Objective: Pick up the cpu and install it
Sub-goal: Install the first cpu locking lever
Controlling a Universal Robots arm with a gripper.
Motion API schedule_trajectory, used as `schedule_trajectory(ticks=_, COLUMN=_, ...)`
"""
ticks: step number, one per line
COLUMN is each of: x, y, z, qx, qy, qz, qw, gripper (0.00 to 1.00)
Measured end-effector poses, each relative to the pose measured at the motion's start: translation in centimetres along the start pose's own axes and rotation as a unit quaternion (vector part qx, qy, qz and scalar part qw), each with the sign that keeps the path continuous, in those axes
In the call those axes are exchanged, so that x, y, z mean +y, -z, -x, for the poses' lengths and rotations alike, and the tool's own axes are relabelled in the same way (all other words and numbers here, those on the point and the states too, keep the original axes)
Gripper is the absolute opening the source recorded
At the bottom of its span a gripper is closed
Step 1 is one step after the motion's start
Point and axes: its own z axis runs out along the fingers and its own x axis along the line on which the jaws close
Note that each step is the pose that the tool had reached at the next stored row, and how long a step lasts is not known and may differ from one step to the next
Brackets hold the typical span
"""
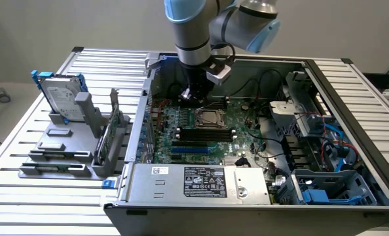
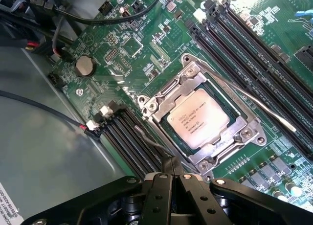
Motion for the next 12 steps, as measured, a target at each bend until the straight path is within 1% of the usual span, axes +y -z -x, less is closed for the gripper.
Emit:
schedule_trajectory(ticks=8, x=0.30, y=-0.54, z=-0.17, qx=-0.0001, qy=0.000, qz=0.0000, qw=1.0000, gripper=0.11)
schedule_trajectory(ticks=12, x=0.31, y=-0.75, z=-0.27, qx=-0.0001, qy=0.000, qz=0.0001, qw=1.0000, gripper=0.11)
